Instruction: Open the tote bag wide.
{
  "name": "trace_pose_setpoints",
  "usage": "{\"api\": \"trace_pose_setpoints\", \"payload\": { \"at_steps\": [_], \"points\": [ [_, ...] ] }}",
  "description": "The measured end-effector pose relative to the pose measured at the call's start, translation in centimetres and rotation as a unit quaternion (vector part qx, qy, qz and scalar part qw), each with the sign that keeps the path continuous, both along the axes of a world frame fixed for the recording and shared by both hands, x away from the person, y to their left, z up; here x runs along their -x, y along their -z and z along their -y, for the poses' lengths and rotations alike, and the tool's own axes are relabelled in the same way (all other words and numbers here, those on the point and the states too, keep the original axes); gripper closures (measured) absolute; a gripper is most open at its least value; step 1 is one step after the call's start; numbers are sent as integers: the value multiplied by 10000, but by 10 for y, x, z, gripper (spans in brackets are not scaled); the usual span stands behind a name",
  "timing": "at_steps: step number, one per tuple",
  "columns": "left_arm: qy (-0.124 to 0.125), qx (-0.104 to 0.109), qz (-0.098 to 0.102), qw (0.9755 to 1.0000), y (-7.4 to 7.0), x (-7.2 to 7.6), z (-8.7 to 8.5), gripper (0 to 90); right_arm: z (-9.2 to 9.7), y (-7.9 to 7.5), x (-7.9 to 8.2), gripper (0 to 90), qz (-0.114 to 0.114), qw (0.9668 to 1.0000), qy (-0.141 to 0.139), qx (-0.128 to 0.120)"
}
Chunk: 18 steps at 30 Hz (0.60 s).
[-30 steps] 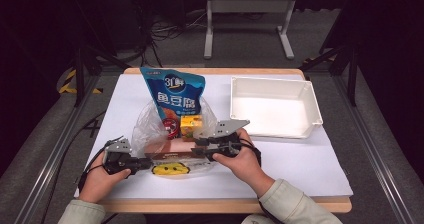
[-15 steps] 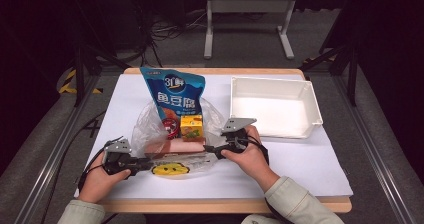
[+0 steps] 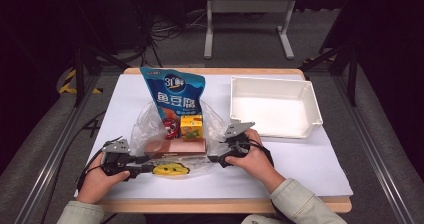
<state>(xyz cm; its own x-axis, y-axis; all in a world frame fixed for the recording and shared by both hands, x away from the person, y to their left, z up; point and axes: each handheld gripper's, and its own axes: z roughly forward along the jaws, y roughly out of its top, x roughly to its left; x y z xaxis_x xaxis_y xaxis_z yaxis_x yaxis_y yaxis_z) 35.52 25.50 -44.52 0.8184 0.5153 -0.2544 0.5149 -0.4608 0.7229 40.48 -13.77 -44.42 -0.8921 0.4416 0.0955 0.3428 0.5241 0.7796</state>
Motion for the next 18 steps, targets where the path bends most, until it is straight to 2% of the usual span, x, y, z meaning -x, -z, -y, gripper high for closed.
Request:
{"api": "trace_pose_setpoints", "payload": {
  "at_steps": [4,8,10,12,13,15,16,18],
  "points": [
    [-15,247,356,9991,-17,10,-4,501,-3,5,0,176,-137,9998,9,167],
    [-88,325,693,9970,-32,19,-7,440,-3,6,-1,173,-174,9997,26,177],
    [-203,284,955,9948,-42,23,-6,419,-3,6,0,172,-171,9997,31,180],
    [-330,354,1152,9922,-51,25,-5,397,-3,6,0,170,-170,9997,33,170],
    [-423,393,1310,9897,-56,25,-4,376,-3,6,0,170,-169,9997,35,164],
    [-552,448,1474,9865,-64,24,-1,345,-3,6,0,170,-175,9997,40,155],
    [-552,448,1474,9865,-64,24,-1,342,-3,6,0,170,-175,9997,40,155],
    [-644,424,1555,9848,-68,20,1,337,-3,6,0,170,-176,9997,48,152]
  ]
}}
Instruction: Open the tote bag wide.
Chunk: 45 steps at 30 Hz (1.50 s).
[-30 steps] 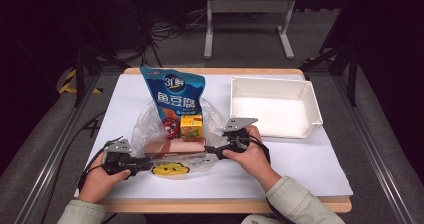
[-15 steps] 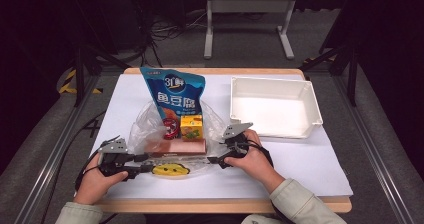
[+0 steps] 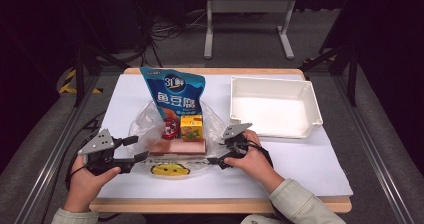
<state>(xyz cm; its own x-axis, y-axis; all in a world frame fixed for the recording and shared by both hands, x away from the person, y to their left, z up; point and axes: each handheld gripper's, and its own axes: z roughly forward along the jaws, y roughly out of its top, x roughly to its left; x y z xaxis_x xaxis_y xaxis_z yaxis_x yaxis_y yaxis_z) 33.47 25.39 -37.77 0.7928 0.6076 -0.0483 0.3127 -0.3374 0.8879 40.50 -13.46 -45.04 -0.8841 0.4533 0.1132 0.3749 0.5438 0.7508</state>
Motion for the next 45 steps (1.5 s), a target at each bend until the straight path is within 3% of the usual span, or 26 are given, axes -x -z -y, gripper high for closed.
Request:
{"api": "trace_pose_setpoints", "payload": {
  "at_steps": [9,16,22,25,27,31,34,38,45],
  "points": [
    [-406,10,184,9990,0,-26,15,358,0,-1,0,170,14,10000,-7,-12],
    [-429,132,175,9988,-2,-42,24,350,-1,-1,0,169,27,10000,-15,-23],
    [-501,-19,132,9987,4,-54,29,319,-1,-2,1,166,46,10000,-21,-33],
    [-589,-221,107,9980,8,-59,29,317,-1,-2,1,165,51,10000,-23,-29],
    [-627,-319,125,9974,11,-63,26,402,-1,-2,1,164,48,10000,-25,-28],
    [-659,-443,32,9968,15,-65,20,729,-2,-1,1,166,46,10000,-20,-16],
    [-816,-528,69,9952,14,-63,12,891,-2,-1,1,166,41,10000,-16,-24],
    [-1015,-601,-44,9930,18,-60,2,896,-1,-1,2,168,44,10000,-17,-32],
    [-1212,-920,-588,9866,42,-57,-18,896,0,-1,2,176,17,10000,-10,-19]
  ]
}}
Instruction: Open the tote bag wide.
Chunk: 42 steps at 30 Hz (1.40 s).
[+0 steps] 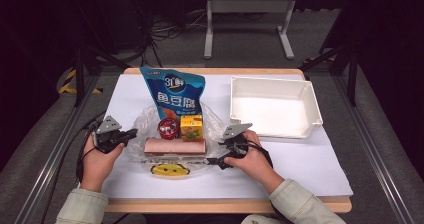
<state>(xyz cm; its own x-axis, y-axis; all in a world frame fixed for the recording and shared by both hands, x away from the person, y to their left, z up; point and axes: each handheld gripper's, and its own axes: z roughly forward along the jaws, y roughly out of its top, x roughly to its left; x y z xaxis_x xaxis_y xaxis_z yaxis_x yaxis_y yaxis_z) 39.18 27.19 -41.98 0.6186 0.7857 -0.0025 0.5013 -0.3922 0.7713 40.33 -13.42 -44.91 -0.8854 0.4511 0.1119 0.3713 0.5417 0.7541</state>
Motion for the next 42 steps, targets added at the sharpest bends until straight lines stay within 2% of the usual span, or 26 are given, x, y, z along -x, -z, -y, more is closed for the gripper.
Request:
{"api": "trace_pose_setpoints", "payload": {
  "at_steps": [2,4,8,12,15,22,24,29,33,39,42],
  "points": [
    [34,-112,-222,9997,8,0,-1,897,0,0,0,176,-2,10000,-12,11],
    [48,-354,-396,9986,14,0,1,897,1,0,0,176,-13,10000,-15,12],
    [130,-577,-584,9965,20,-1,4,896,2,1,0,175,-48,10000,-18,23],
    [165,-609,-643,9959,24,-3,6,897,7,1,2,191,-119,9999,-3,40],
    [149,-540,-661,9962,25,-3,4,897,11,0,3,212,-160,9999,11,58],
    [155,-548,-632,9964,24,1,3,895,16,-3,8,265,-33,9994,-39,342],
    [164,-525,-584,9968,24,2,4,894,16,-5,10,258,22,9995,-49,308],
    [200,-443,-569,9972,25,2,2,891,18,-19,14,260,150,9998,-51,103],
    [219,-378,-599,9972,25,2,0,889,23,-33,21,277,333,9989,-32,-328],
    [205,-272,-563,9978,23,2,0,870,24,-56,27,319,552,9950,-33,-826],
    [172,-189,-490,9985,21,5,-1,851,23,-64,29,374,627,9935,-67,-944]
  ]
}}
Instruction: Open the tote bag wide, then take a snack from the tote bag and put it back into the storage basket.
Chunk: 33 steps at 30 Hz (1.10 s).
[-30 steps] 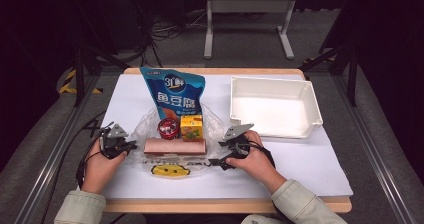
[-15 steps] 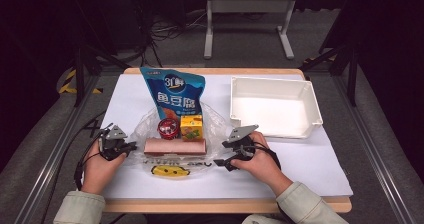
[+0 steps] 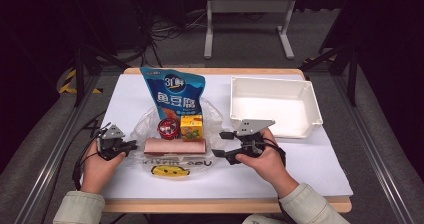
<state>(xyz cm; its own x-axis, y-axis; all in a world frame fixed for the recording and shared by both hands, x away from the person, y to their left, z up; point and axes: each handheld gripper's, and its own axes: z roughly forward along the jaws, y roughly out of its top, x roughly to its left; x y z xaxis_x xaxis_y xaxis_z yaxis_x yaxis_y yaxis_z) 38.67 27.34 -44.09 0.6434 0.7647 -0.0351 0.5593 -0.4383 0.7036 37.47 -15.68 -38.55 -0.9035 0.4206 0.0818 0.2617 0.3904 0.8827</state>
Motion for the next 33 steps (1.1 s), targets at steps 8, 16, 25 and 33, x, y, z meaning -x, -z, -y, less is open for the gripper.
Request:
{"api": "trace_pose_setpoints", "payload": {
  "at_steps": [8,16,25,33],
  "points": [
    [-180,537,136,9983,3,8,-13,794,-10,-15,1,365,173,9996,-91,-188],
    [-193,659,131,9976,4,8,-17,796,-9,-26,7,284,329,9989,-99,-305],
    [-192,687,169,9973,3,9,-15,797,-3,-39,8,336,580,9973,-10,-446],
    [-168,692,195,9973,2,9,-15,803,-8,-56,5,528,1046,9928,101,-578]
  ]
}}
